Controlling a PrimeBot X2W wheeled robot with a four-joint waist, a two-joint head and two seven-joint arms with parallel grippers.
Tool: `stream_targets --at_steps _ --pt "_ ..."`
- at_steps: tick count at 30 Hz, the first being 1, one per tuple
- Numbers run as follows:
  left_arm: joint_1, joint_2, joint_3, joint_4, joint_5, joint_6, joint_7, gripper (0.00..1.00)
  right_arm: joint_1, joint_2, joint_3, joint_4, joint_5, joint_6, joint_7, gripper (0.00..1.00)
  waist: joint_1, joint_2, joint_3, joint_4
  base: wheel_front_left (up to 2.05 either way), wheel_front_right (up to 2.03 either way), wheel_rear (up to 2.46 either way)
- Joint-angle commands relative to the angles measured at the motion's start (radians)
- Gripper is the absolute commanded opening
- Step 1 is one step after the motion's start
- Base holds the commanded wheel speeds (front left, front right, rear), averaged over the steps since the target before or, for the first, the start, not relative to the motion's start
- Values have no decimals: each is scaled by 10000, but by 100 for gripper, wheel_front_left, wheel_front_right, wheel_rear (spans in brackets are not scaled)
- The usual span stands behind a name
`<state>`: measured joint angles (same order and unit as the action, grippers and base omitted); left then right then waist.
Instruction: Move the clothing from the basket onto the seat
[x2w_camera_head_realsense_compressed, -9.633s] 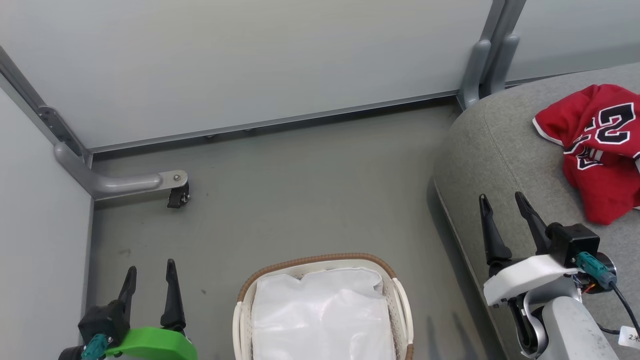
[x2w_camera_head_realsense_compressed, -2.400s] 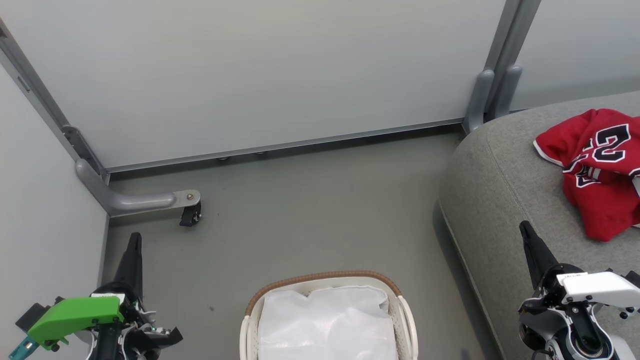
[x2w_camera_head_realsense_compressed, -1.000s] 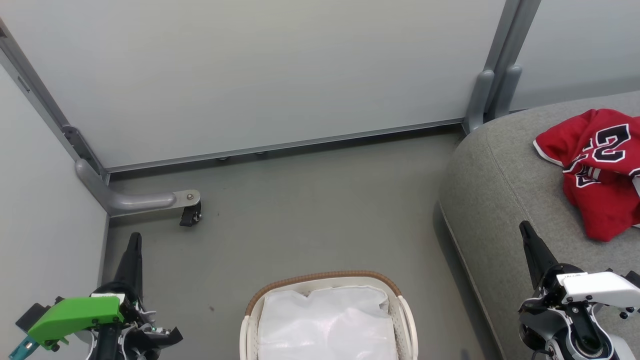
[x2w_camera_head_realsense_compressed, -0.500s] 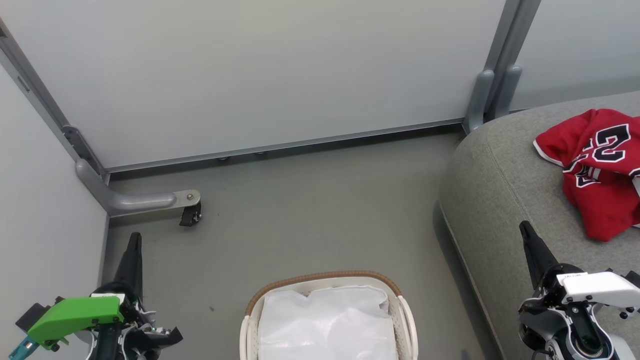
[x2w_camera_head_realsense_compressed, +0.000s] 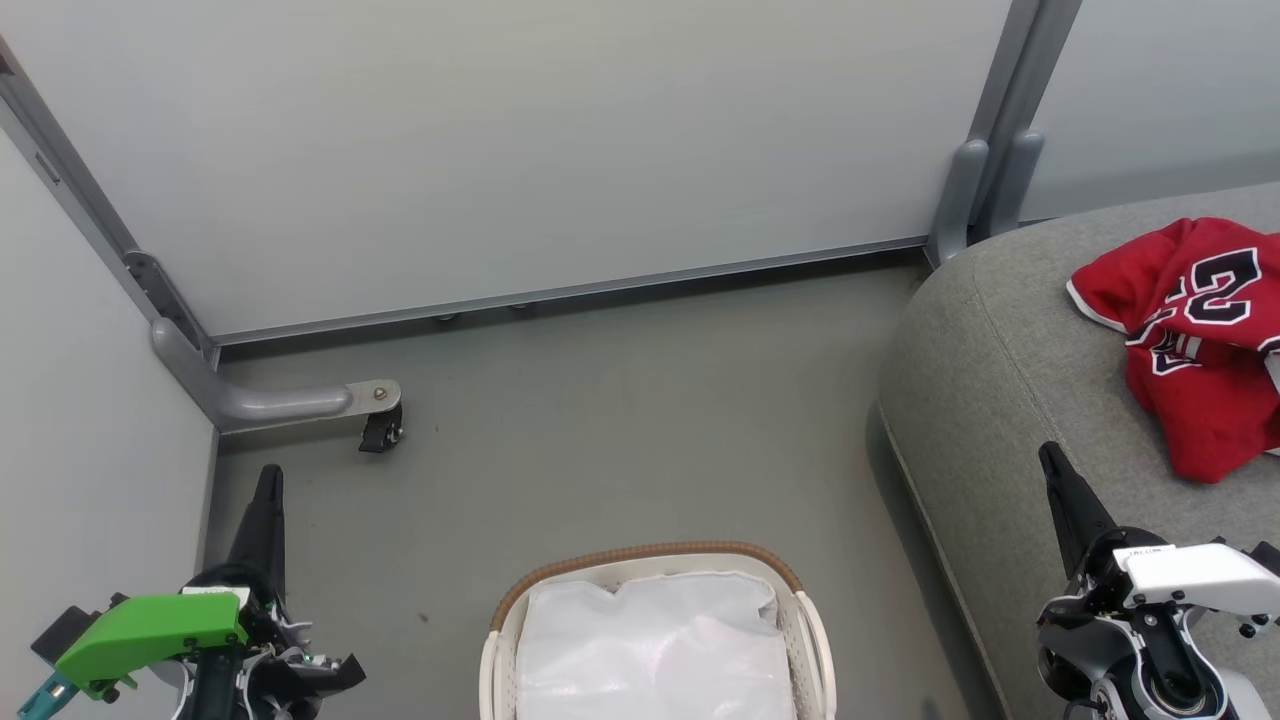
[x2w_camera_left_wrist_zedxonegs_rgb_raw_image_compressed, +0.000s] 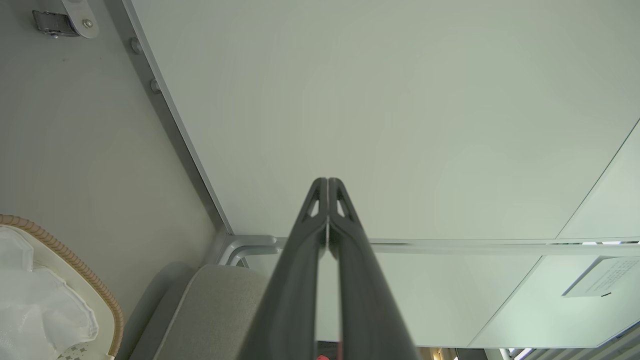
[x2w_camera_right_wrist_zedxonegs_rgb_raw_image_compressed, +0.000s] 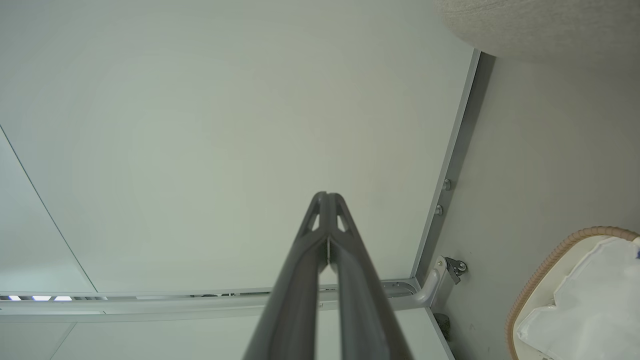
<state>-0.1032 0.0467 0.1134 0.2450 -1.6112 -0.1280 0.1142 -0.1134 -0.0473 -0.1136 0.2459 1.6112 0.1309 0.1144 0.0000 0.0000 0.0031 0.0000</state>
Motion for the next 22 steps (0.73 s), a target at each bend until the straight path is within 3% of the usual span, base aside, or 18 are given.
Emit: stream_targets --at_steps 1,22 --pt "-107 67 19 -15 -36 -54 31 0 109 -57 -16 -38 36 -3 27 0 0 0 0 0 0 0 0" --pt "-107 67 19 -15 -36 -54 31 0 109 -57 -15 -38 36 -3 27 0 0 0 0 0 0 0 0"
